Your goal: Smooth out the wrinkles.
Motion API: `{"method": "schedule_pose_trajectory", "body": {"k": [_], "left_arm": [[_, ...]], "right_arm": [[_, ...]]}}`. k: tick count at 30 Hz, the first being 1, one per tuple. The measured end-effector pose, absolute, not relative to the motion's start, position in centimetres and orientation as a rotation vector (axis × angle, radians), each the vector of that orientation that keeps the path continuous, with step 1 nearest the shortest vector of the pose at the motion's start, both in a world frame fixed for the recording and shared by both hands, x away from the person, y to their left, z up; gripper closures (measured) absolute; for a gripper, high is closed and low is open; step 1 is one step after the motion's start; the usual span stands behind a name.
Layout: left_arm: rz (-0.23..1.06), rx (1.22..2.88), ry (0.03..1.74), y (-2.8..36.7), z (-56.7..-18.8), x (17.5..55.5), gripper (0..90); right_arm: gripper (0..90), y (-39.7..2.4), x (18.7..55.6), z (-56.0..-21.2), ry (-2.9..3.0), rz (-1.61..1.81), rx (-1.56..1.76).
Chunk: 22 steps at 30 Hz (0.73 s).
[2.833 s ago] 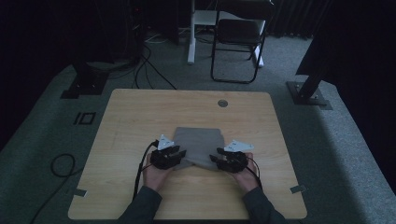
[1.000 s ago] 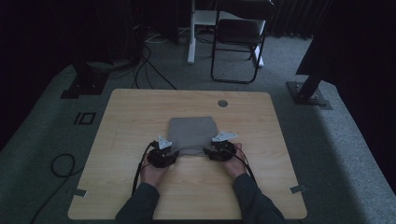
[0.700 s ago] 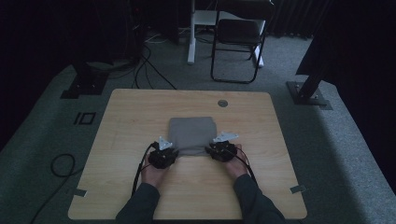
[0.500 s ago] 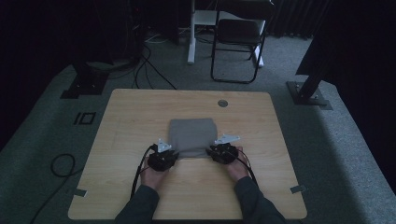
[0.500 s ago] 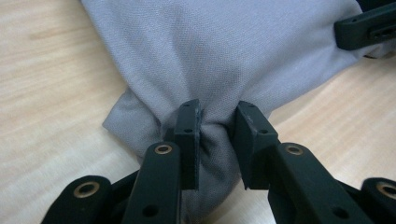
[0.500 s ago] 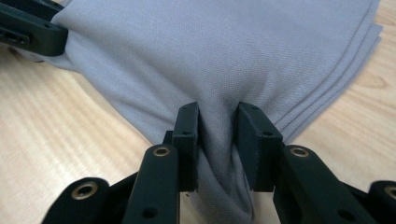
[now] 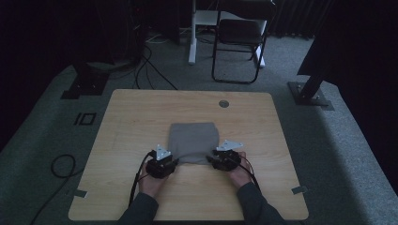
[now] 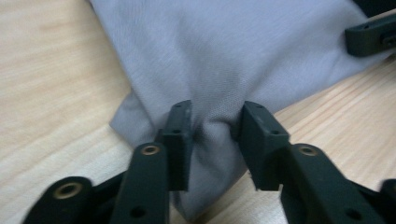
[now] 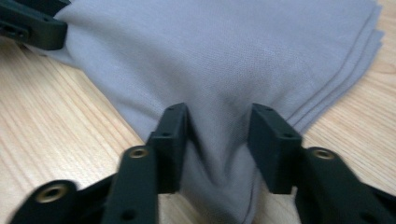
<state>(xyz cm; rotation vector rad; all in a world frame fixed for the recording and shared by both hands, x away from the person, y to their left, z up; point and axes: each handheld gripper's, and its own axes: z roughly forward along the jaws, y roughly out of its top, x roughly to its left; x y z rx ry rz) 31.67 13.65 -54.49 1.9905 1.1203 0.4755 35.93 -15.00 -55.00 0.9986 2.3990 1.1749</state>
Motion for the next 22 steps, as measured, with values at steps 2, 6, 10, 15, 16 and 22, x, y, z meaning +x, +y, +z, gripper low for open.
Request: {"method": "schedule_pose_trajectory", "body": {"k": [2, 6, 10, 15, 16, 22], "left_arm": [[0.494, 1.961, 1.101, 14.4, -53.8, 31.2, 61.0], [0.512, 1.92, 1.126, 15.9, -53.3, 30.7, 56.0], [0.53, 1.881, 1.179, 17.3, -53.3, 30.6, 55.9], [0.555, 1.877, 1.247, 18.5, -53.7, 30.7, 55.9], [0.559, 1.876, 1.256, 18.7, -53.7, 30.8, 55.9], [0.571, 1.848, 1.303, 19.7, -53.8, 31.2, 55.9]], "right_arm": [[50.9, -15.2, 35.7, -54.8, 2.387, 1.19, 0.994], [46.6, -17.4, 34.9, -53.3, 2.304, 1.245, 1.043], [45.8, -19.2, 34.6, -53.4, 2.265, 1.22, 1.092], [45.1, -21.1, 34.8, -53.8, 2.224, 1.204, 1.164], [45.1, -21.4, 34.9, -53.9, 2.216, 1.203, 1.178], [44.4, -22.0, 35.3, -54.3, 2.206, 1.181, 1.205]]}}
